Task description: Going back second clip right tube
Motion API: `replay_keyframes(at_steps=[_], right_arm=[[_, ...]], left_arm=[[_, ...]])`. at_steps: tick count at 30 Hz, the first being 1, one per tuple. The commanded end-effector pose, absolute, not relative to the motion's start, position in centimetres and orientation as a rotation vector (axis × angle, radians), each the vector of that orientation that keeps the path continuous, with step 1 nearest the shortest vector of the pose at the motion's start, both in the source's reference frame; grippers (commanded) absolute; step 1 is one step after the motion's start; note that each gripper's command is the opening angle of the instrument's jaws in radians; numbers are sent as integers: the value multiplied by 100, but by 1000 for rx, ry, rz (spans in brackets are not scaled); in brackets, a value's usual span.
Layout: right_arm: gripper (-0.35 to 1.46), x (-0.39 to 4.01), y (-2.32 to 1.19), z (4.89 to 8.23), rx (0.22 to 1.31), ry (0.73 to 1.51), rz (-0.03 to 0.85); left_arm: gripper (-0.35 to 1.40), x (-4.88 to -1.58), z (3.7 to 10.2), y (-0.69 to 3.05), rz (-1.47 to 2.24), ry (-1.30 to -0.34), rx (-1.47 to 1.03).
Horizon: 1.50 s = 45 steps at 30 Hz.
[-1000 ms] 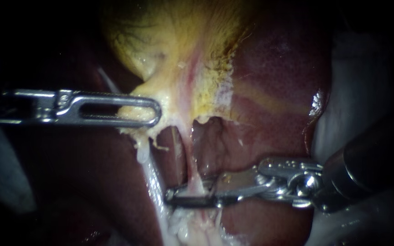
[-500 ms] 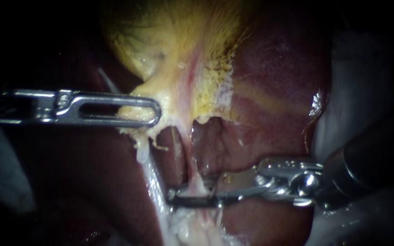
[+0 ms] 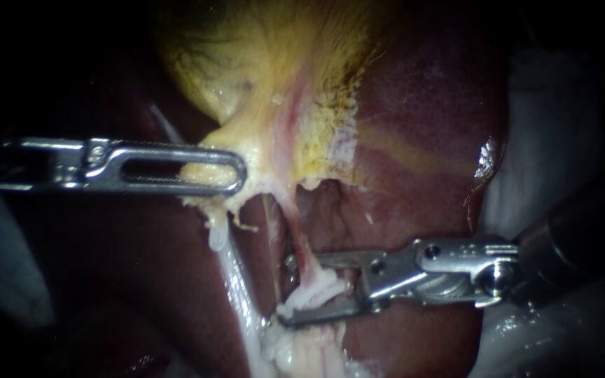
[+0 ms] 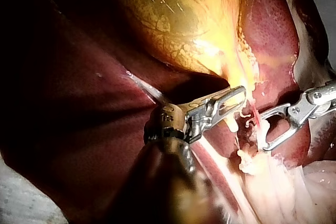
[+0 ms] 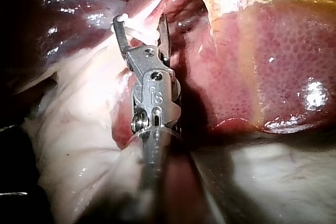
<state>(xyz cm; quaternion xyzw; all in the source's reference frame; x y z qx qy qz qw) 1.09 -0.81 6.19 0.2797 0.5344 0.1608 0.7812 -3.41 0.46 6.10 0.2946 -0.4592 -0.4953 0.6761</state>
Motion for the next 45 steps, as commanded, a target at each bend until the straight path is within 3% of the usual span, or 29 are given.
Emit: replay_keyframes(at_steps=[1, 21, 32, 45], right_arm=[[50, 106, -79, 617, 602, 1158, 336], [50, 59, -33, 587, 499, 1159, 316], [50, 35, 7, 545, 415, 1241, 279], [50, 27, 9, 541, 390, 1244, 245]], left_arm=[[-35, -341, 610, 46, -1113, -1033, 663], [-35, -340, 611, 46, -1112, -1033, 662], [-35, -340, 613, 45, -1112, -1033, 661], [-35, -358, 664, 44, -1101, -1030, 639]])
